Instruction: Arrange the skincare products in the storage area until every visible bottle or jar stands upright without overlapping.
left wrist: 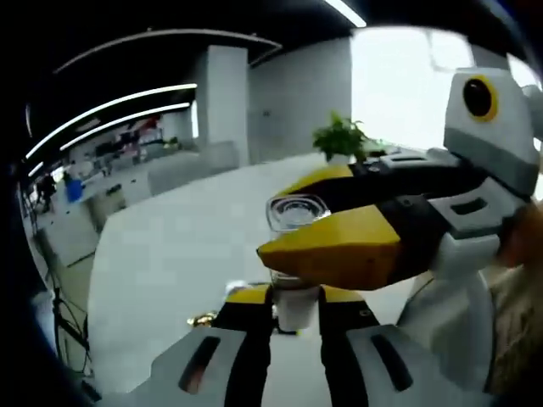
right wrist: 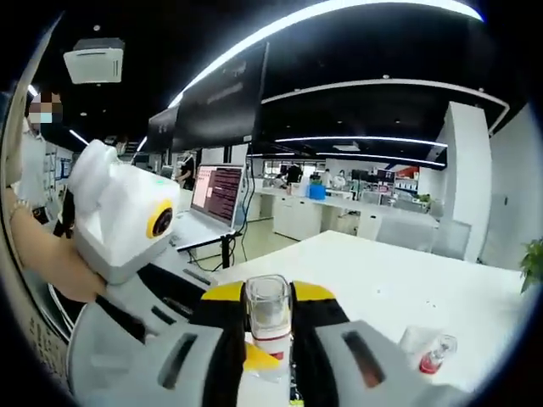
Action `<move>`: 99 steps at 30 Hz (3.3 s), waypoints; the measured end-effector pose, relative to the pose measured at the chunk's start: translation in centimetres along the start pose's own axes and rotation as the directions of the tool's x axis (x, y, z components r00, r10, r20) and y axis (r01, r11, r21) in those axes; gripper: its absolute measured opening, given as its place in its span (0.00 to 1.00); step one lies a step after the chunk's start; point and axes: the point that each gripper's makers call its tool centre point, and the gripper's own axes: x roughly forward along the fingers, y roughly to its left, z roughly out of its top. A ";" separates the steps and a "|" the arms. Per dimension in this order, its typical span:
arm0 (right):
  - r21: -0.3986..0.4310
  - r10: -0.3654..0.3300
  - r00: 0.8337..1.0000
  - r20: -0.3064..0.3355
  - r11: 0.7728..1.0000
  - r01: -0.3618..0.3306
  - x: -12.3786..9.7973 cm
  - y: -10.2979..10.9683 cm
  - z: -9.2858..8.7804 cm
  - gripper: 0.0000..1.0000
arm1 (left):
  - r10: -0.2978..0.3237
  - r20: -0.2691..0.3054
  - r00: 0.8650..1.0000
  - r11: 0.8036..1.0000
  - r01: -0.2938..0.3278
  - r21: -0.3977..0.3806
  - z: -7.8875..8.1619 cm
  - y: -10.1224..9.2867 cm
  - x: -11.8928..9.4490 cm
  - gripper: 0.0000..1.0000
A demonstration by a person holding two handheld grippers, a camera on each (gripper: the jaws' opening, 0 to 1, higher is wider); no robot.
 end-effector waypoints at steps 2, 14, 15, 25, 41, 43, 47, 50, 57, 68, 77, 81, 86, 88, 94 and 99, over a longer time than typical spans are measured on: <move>-0.010 0.026 1.000 -0.011 1.000 -0.026 0.0 0.3 -0.3 0.18 | -0.014 -0.017 1.000 0.999 0.015 0.031 -0.4 0.0 0.0 0.16; 0.046 0.226 0.974 -0.002 0.973 -0.226 -1.0 -0.1 -1.4 0.21 | -0.254 -0.087 0.963 0.941 0.267 0.206 -0.4 -1.4 0.3 0.16; 0.047 0.239 0.971 -0.004 0.970 -0.238 -1.3 -0.2 -1.6 0.22 | -0.279 -0.096 0.955 0.931 0.294 0.218 -0.4 -1.7 0.5 0.16; 0.066 0.260 0.965 -0.038 0.964 -0.257 -2.9 -0.9 -3.6 0.22 | -0.433 -0.155 0.888 0.849 0.459 0.260 -1.4 -4.3 2.3 0.16; 0.036 0.070 0.987 -0.147 0.997 -0.066 -4.3 -5.2 -8.2 0.21 | -0.490 -0.208 0.847 0.801 0.531 0.278 -2.9 -6.8 8.2 0.16; 0.039 0.046 0.985 -0.165 0.998 -0.040 -4.5 -6.0 -9.1 0.21 | -0.490 -0.214 0.845 0.799 0.534 0.276 -3.2 -7.1 9.3 0.16; 0.052 0.021 0.979 -0.203 0.999 -0.011 -4.8 -7.3 -11.2 0.22 | -0.488 -0.227 0.843 0.796 0.537 0.281 -4.2 -7.7 11.3 0.16; 0.063 0.009 0.976 -0.218 0.998 0.005 -5.0 -7.9 -12.1 0.22 | -0.499 -0.227 0.836 0.794 0.547 0.267 -4.7 -8.0 12.1 0.16; 0.092 -0.032 0.969 -0.247 0.994 0.056 -5.1 -9.2 -14.1 0.23 | -0.505 -0.215 0.836 0.796 0.547 0.259 -5.8 -8.4 14.1 0.16; 0.143 -0.082 0.955 -0.286 0.982 0.127 -7.4 -10.8 -16.0 0.26 | -0.478 -0.225 0.849 0.816 0.524 0.245 -7.2 -7.3 17.4 0.16; 0.176 -0.140 0.934 -0.328 0.963 0.205 -10.1 -12.1 -17.8 0.27 | -0.475 -0.236 0.848 0.810 0.526 0.259 -7.4 -7.0 18.9 0.16; 0.189 -0.152 0.929 -0.337 0.956 0.225 -10.6 -12.4 -18.2 0.27 | -0.467 -0.252 0.848 0.801 0.526 0.285 -7.0 -6.8 19.5 0.16; 0.203 -0.160 0.928 -0.337 0.950 0.238 -10.7 -12.5 -18.4 0.28 | -0.485 -0.271 0.832 0.778 0.552 0.301 -6.7 -6.9 20.1 0.16; 0.207 -0.159 0.928 -0.336 0.949 0.238 -10.6 -12.5 -18.5 0.28 | -0.486 -0.276 0.829 0.772 0.555 0.309 -6.6 -7.0 20.5 0.16; 0.221 -0.163 0.928 -0.335 0.944 0.246 -10.8 -12.5 -18.7 0.28 | -0.490 -0.286 0.823 0.759 0.564 0.324 -6.4 -7.0 21.1 0.17; 0.226 -0.165 0.927 -0.336 0.942 0.249 -10.8 -12.5 -18.8 0.28 | -0.501 -0.294 0.814 0.748 0.578 0.327 -6.6 -7.0 21.5 0.17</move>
